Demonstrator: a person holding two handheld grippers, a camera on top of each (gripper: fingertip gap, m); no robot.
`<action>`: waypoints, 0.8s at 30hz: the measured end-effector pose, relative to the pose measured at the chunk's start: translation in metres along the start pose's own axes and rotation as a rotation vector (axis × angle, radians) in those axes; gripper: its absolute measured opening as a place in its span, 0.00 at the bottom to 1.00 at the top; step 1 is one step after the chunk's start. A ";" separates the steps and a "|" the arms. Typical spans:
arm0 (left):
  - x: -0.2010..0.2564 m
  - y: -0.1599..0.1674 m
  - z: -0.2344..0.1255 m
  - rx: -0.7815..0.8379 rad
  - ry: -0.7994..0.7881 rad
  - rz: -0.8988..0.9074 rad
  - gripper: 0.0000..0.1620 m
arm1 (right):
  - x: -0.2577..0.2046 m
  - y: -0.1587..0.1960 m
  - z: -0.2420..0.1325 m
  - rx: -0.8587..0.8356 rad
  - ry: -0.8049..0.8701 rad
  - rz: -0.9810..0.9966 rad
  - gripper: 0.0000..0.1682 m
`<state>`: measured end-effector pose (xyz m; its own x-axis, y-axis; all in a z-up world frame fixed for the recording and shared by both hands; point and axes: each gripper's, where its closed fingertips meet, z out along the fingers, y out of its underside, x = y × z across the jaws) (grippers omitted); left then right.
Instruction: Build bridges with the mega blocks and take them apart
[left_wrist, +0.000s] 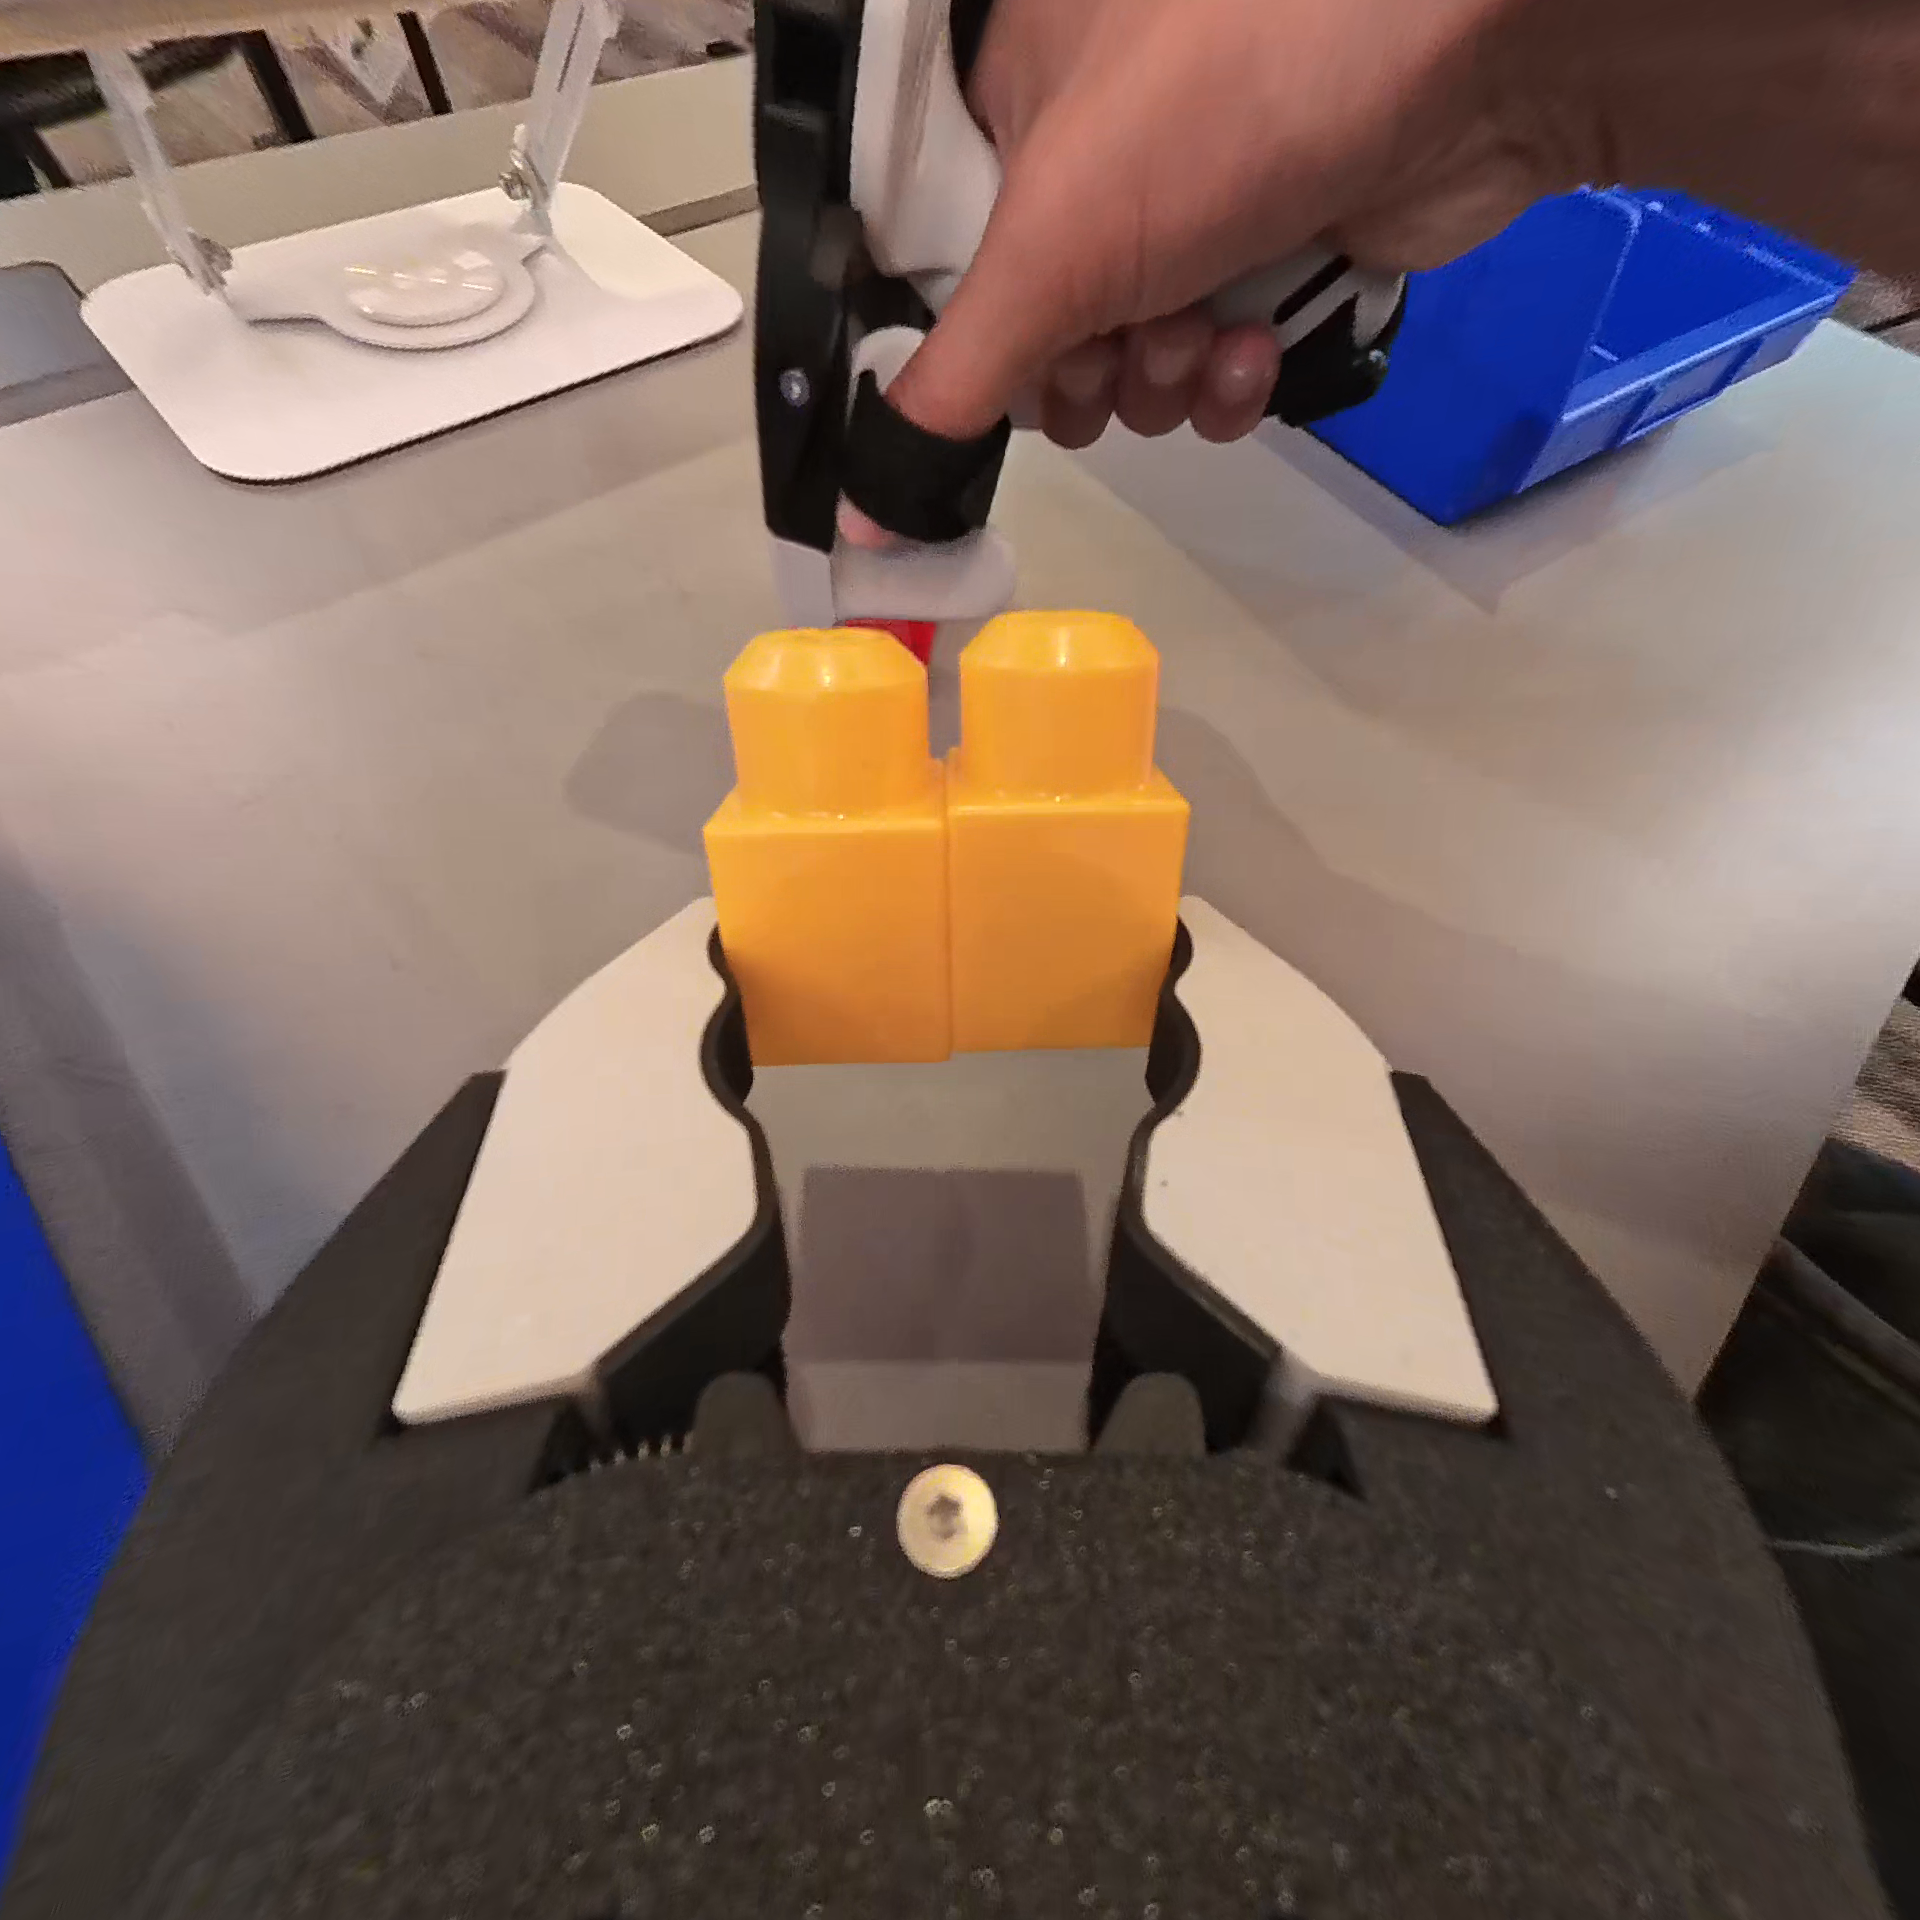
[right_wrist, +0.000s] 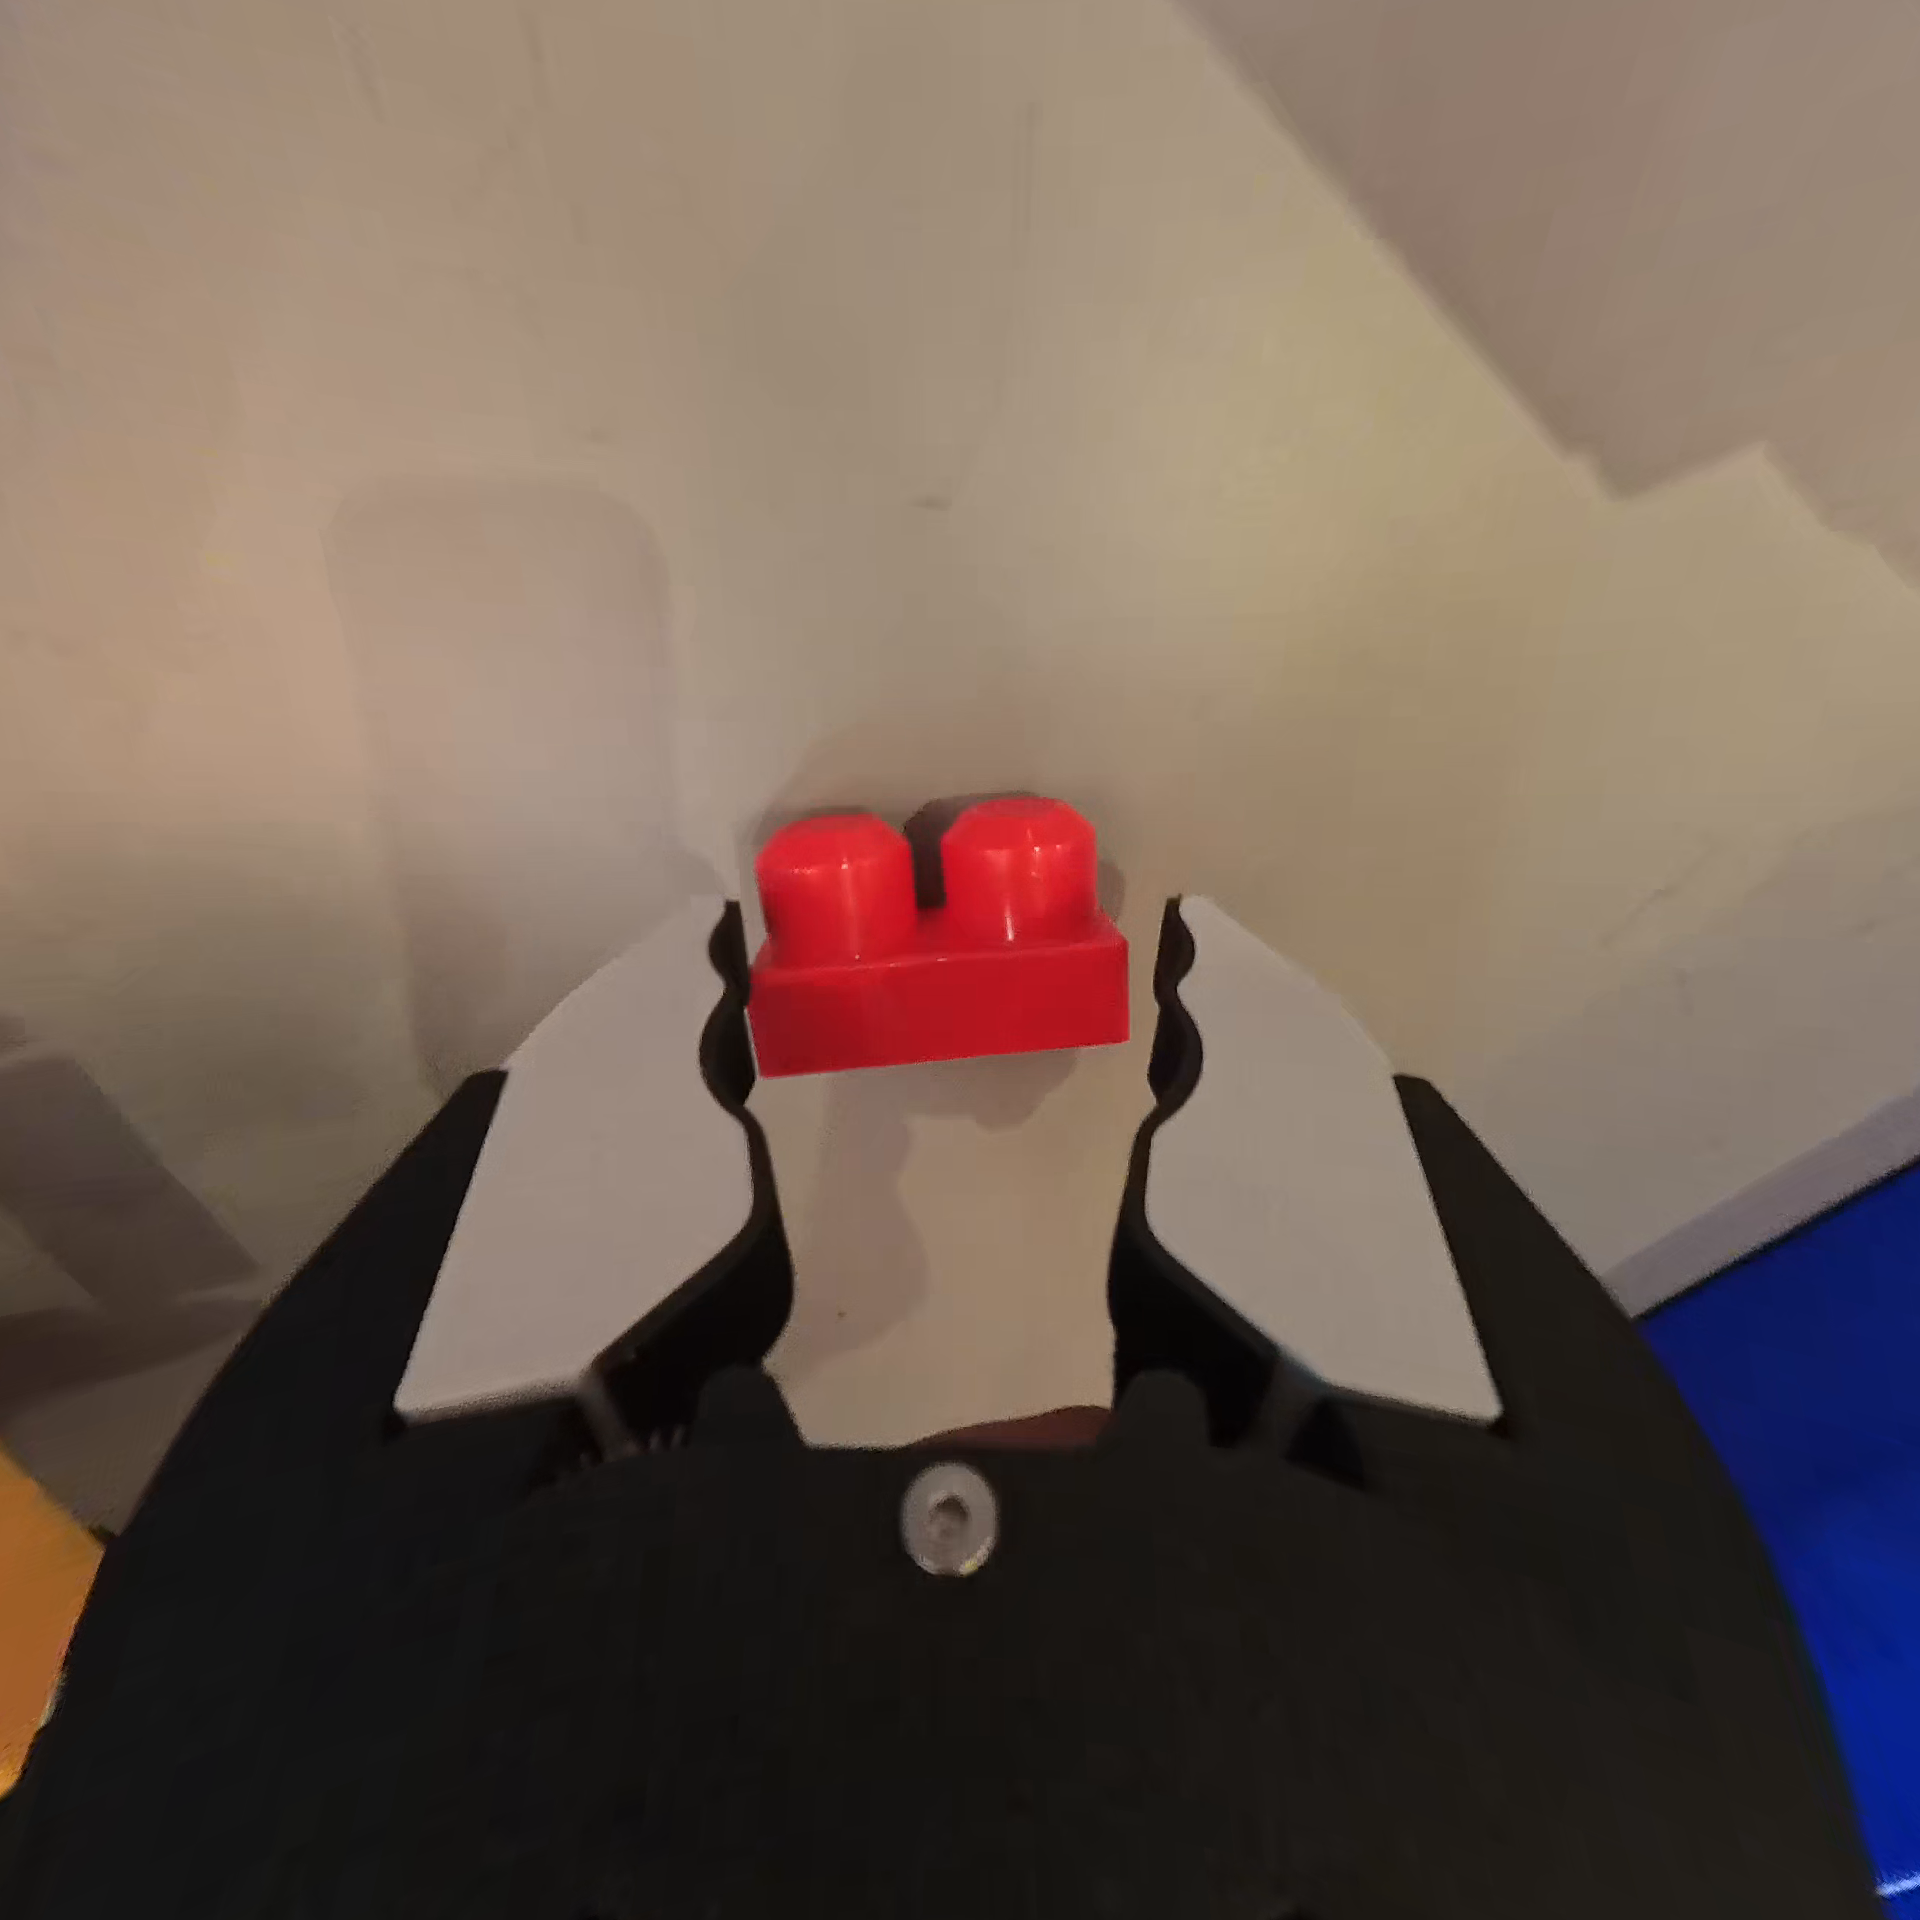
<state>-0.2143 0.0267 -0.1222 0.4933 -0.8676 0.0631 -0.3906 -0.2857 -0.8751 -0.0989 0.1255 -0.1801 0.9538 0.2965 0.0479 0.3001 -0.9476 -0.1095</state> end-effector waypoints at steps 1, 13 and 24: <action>0.001 0.002 0.001 0.000 0.015 -0.009 0.46 | 0.000 0.002 0.003 -0.018 0.010 -0.003 0.44; 0.003 0.019 0.000 -0.008 0.079 -0.049 0.46 | -0.007 -0.001 -0.015 0.194 -0.112 -0.155 0.42; 0.016 -0.023 0.007 0.097 0.230 0.067 0.46 | -0.013 0.019 -0.140 0.947 -0.570 -0.111 0.42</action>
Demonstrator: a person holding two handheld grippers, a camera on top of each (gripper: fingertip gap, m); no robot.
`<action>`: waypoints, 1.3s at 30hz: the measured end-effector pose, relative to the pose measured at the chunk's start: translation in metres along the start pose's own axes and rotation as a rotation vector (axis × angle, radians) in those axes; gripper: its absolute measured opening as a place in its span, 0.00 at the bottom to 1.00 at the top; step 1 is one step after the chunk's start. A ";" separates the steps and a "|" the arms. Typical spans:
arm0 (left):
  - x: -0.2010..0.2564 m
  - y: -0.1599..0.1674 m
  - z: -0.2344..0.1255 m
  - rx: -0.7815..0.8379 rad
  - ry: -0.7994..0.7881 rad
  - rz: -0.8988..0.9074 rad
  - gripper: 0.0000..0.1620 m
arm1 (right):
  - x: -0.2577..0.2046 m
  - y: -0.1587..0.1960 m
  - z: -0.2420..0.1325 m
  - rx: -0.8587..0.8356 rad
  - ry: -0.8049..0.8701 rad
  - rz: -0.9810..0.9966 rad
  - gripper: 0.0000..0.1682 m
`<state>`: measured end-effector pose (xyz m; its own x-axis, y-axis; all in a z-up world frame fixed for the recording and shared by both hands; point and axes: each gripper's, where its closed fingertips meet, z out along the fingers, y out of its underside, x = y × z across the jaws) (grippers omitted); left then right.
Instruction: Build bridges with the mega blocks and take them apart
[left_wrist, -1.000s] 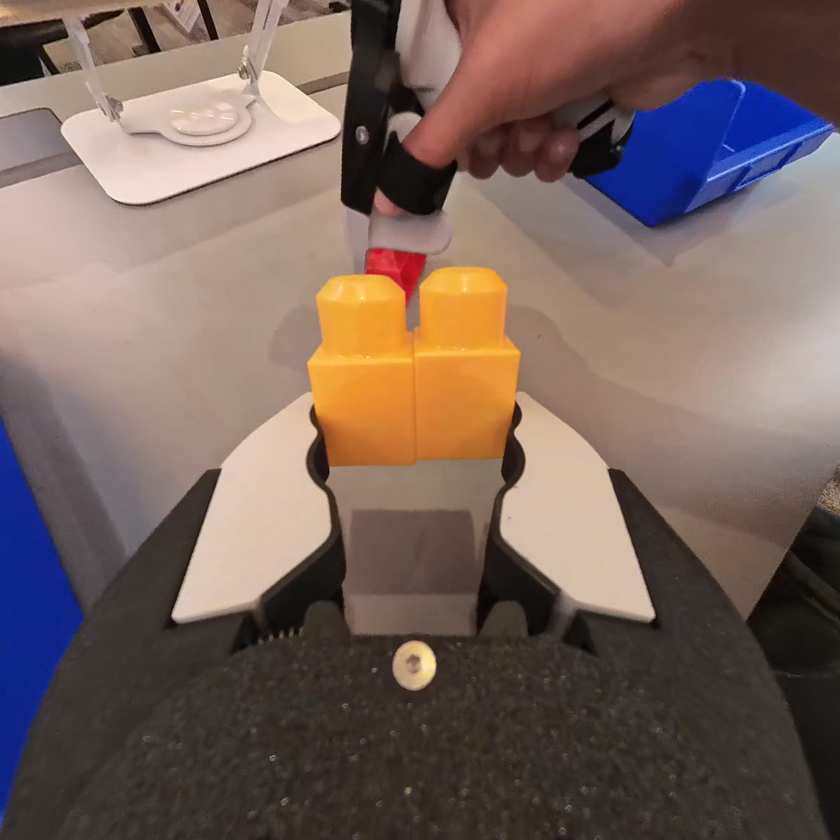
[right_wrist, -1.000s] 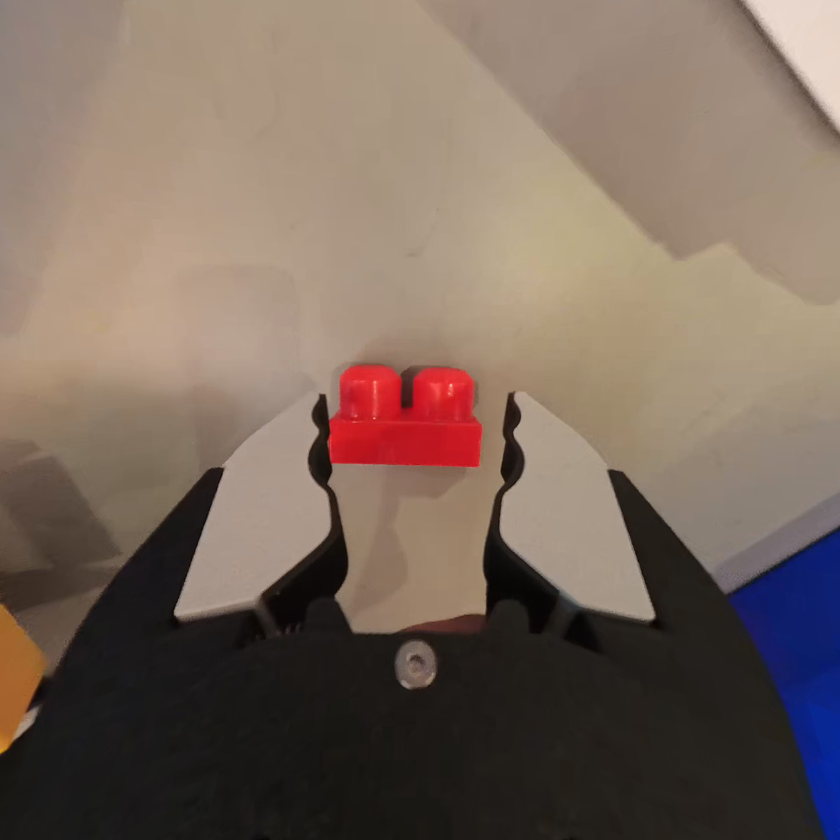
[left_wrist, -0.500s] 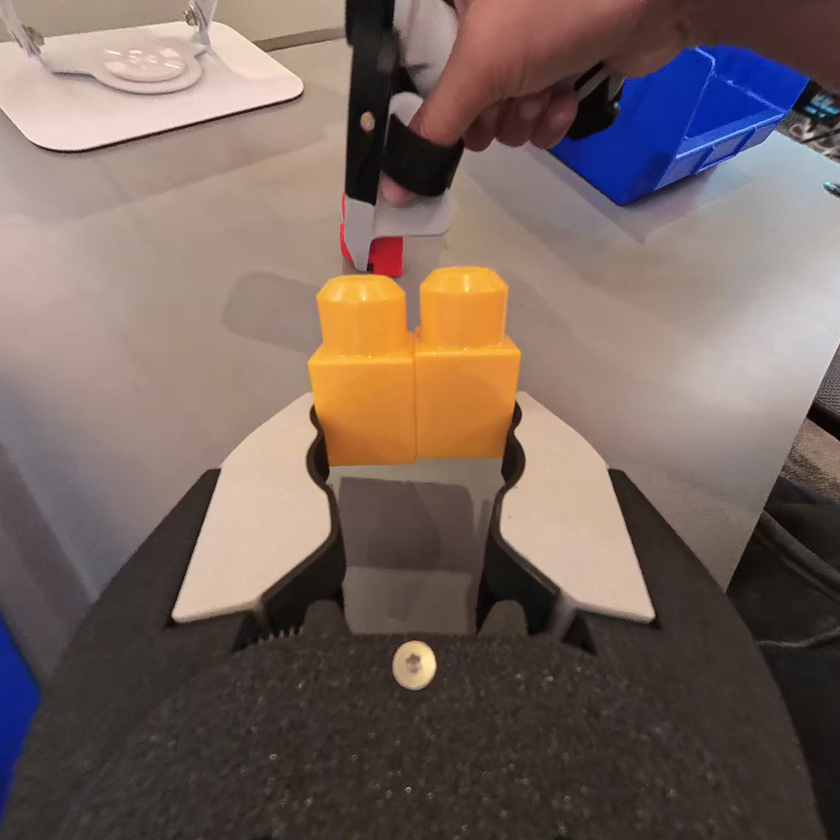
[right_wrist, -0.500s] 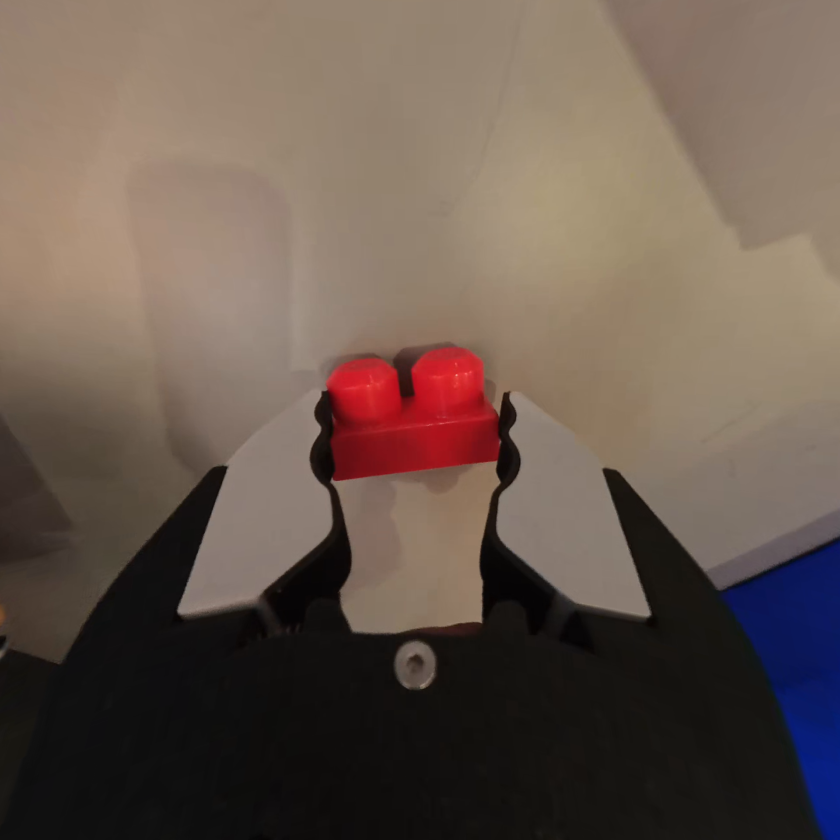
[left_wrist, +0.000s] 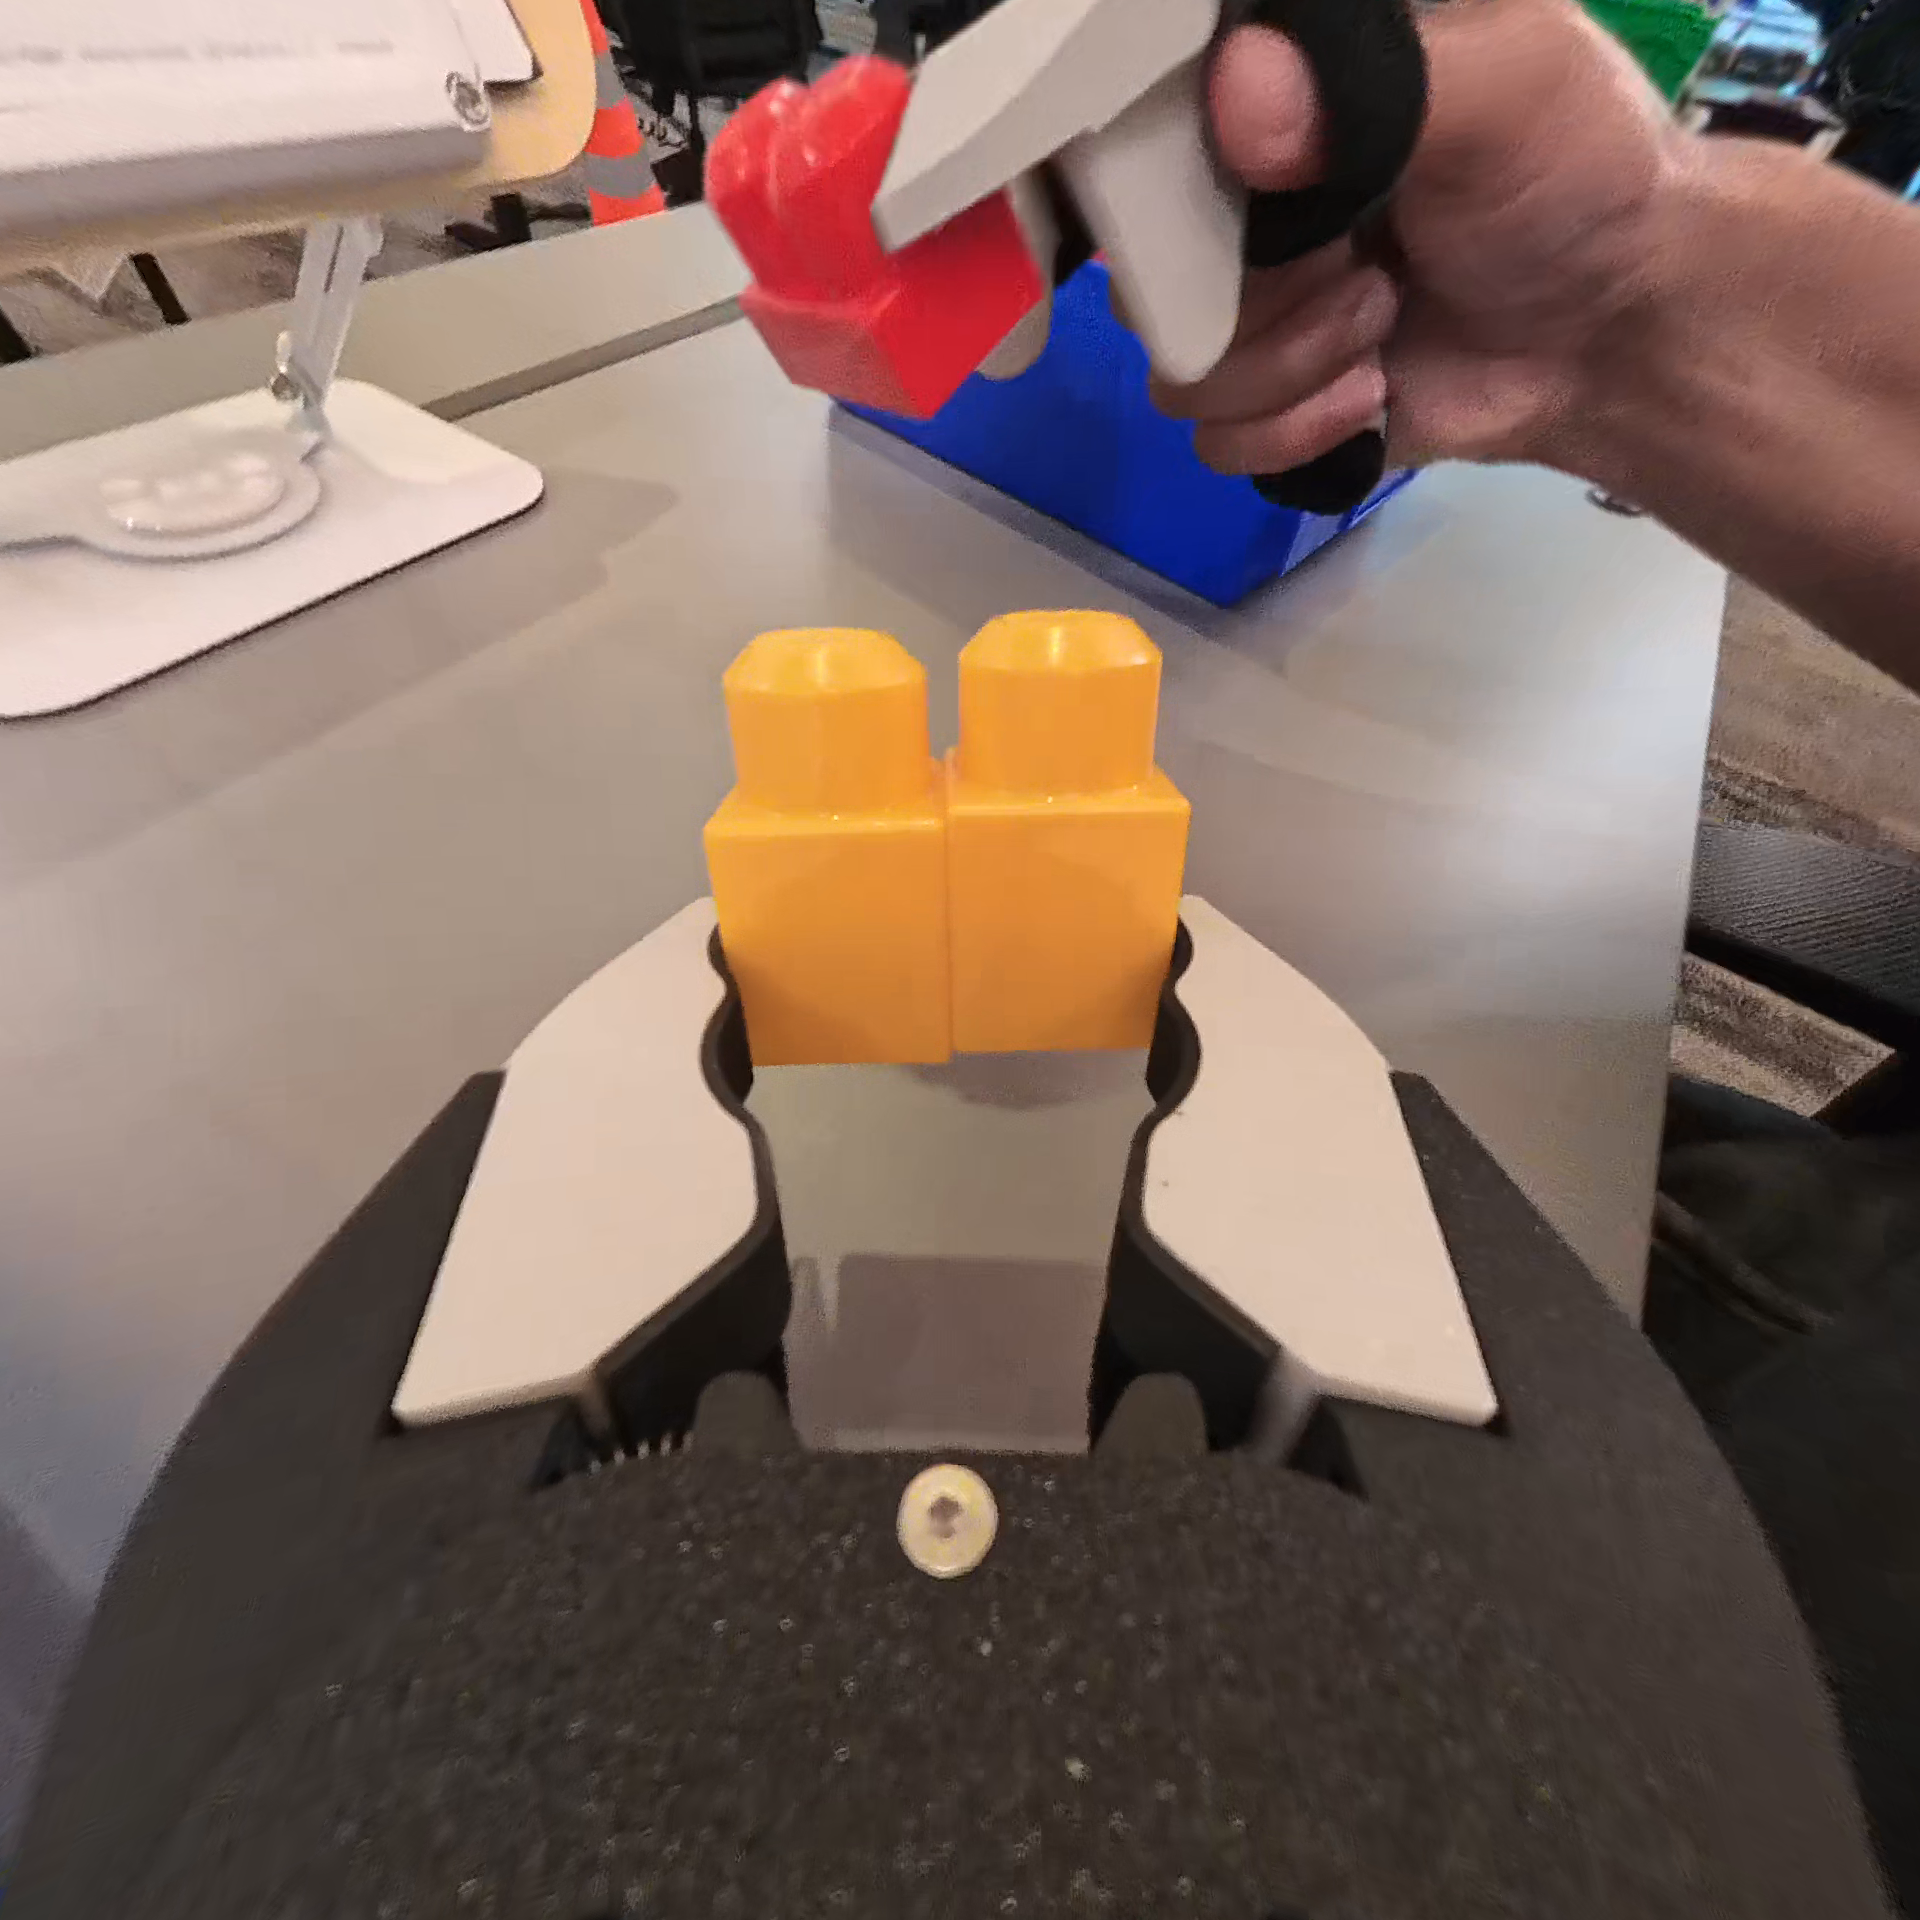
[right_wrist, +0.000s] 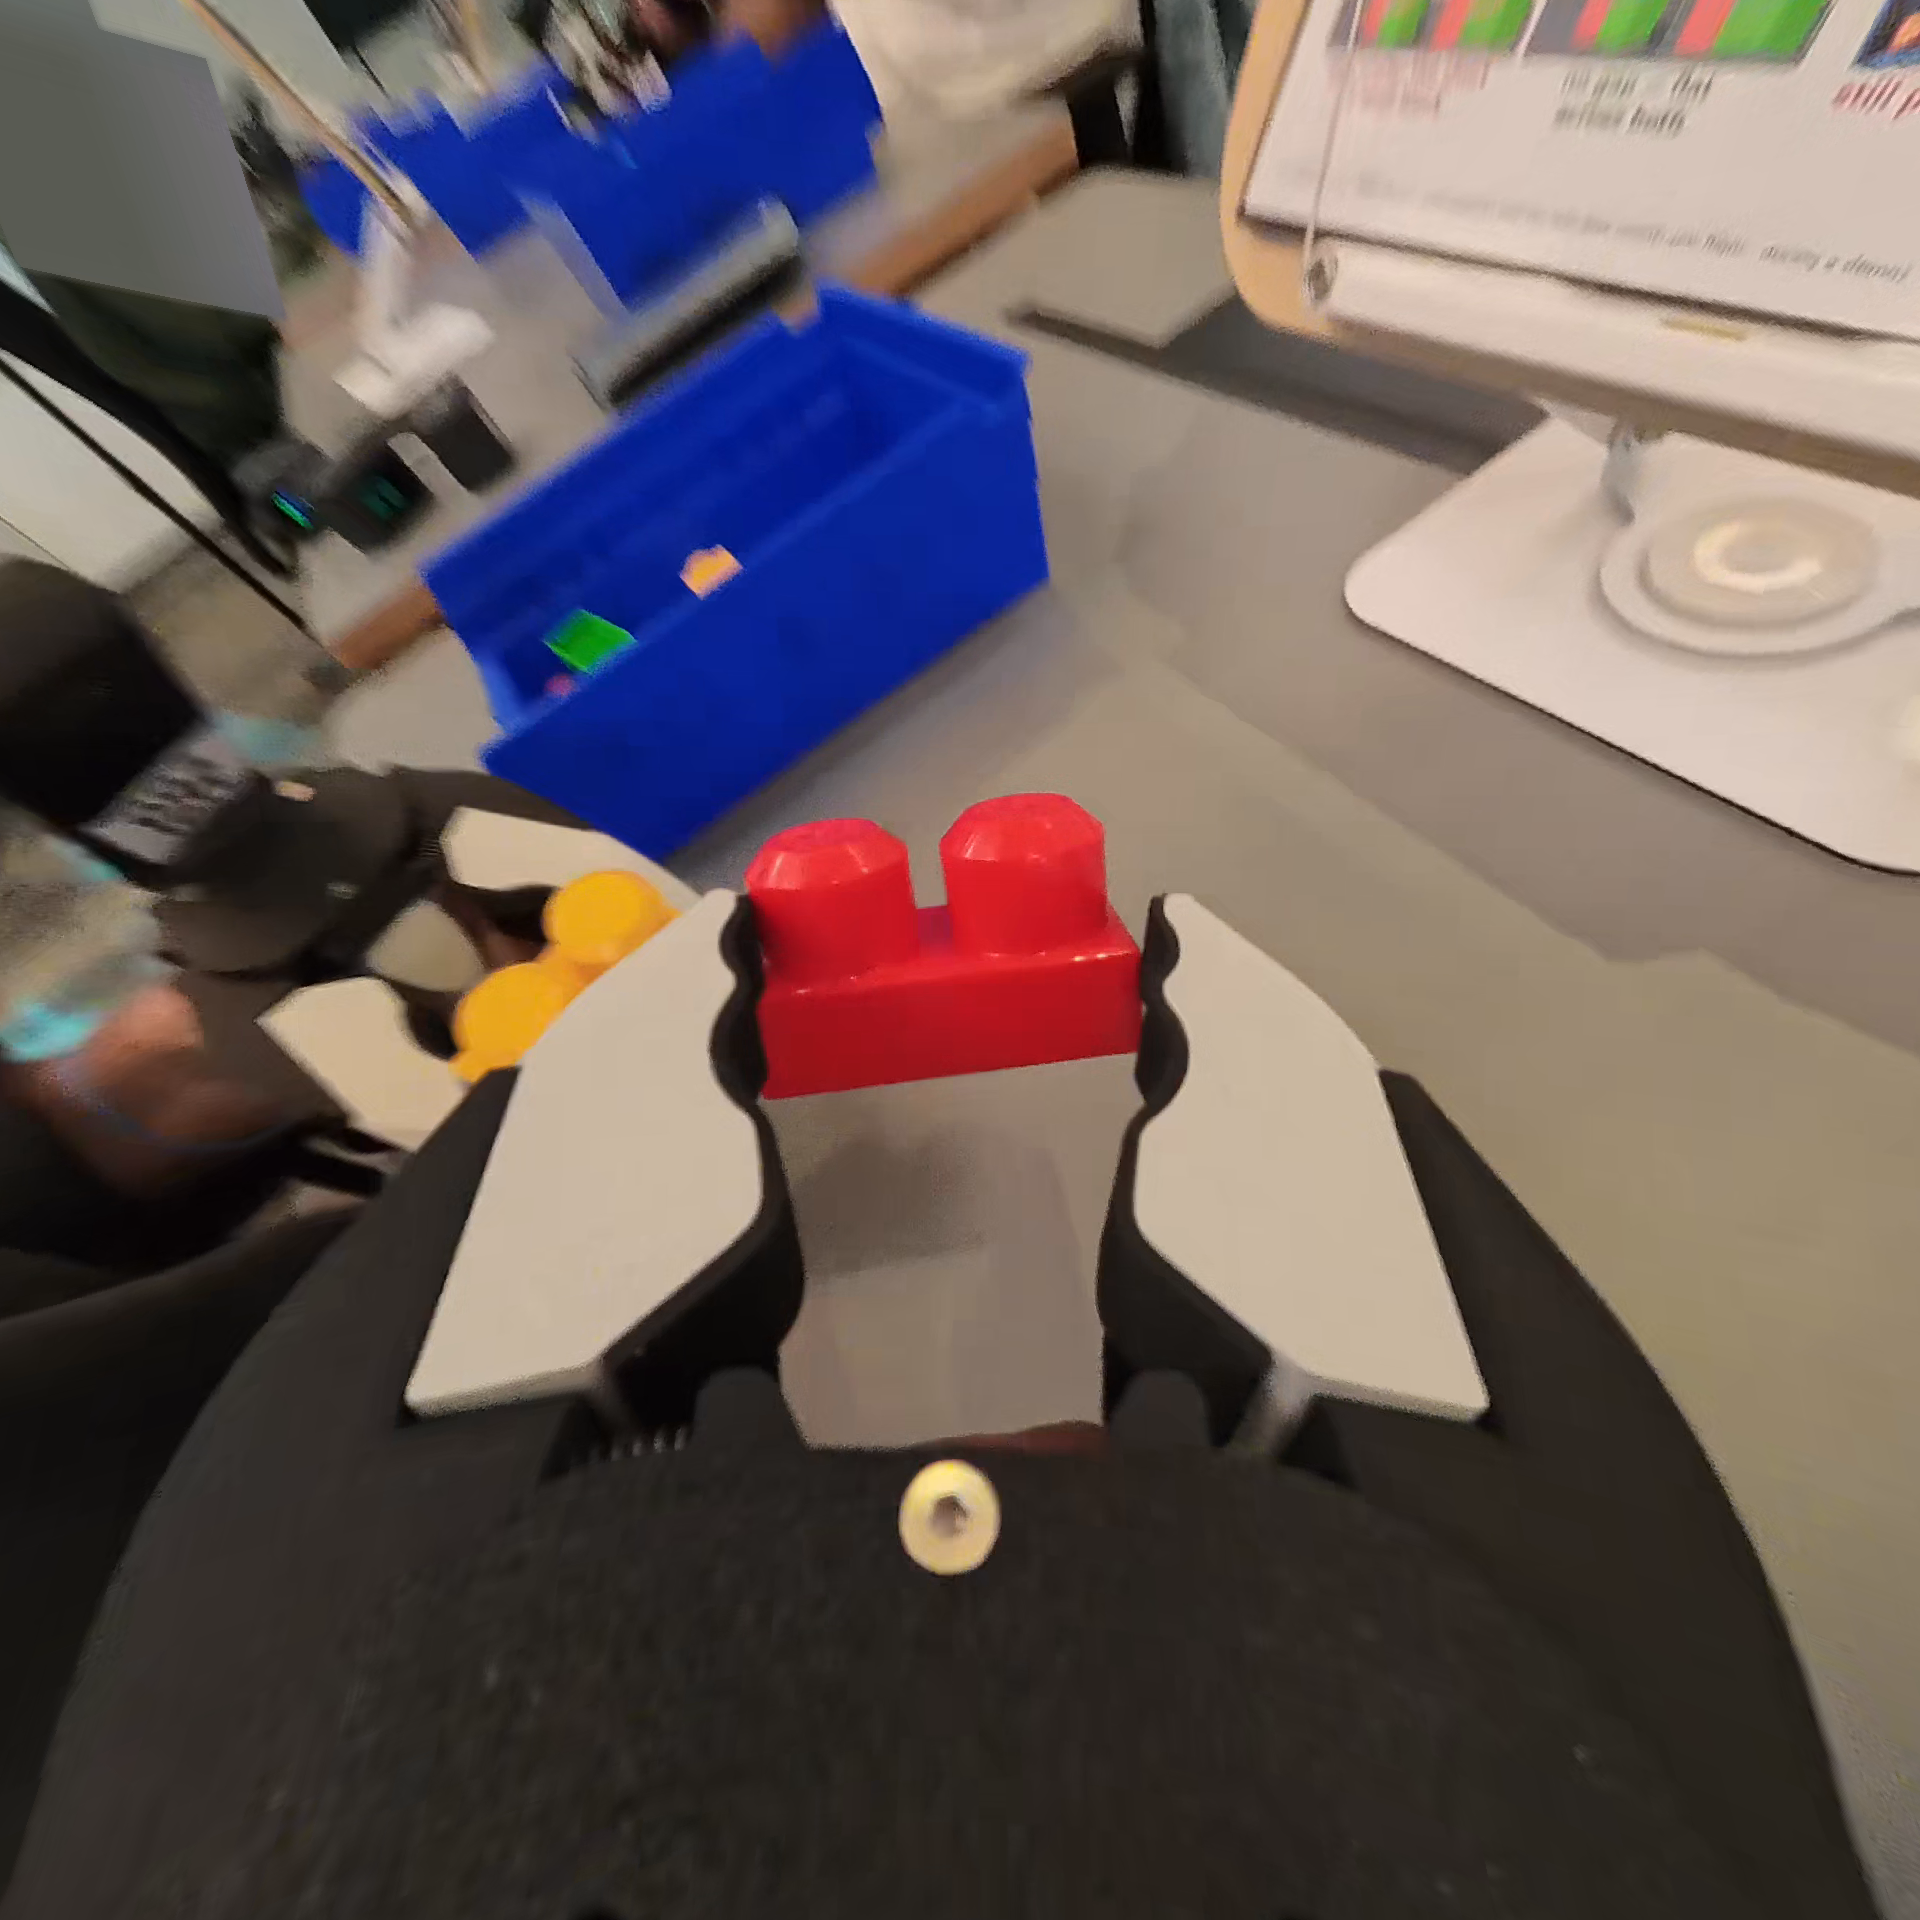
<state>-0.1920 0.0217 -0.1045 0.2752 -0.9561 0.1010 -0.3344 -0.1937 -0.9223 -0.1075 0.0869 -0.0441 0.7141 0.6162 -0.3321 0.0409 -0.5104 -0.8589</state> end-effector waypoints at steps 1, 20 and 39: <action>0.000 -0.002 0.003 0.001 0.011 0.017 0.46 | -0.004 -0.003 -0.007 0.070 -0.049 0.033 0.42; -0.012 -0.108 0.056 0.193 0.390 -0.058 0.46 | -0.038 -0.083 -0.025 0.480 -0.720 0.028 0.42; -0.007 -0.110 0.050 0.181 0.422 -0.049 0.46 | -0.047 -0.063 -0.015 0.352 -0.751 0.009 0.41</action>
<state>-0.1123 0.0605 -0.0219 -0.1166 -0.9599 0.2548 -0.1570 -0.2355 -0.9591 -0.1326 0.0810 0.0315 0.0512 0.9131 -0.4046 -0.2727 -0.3769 -0.8852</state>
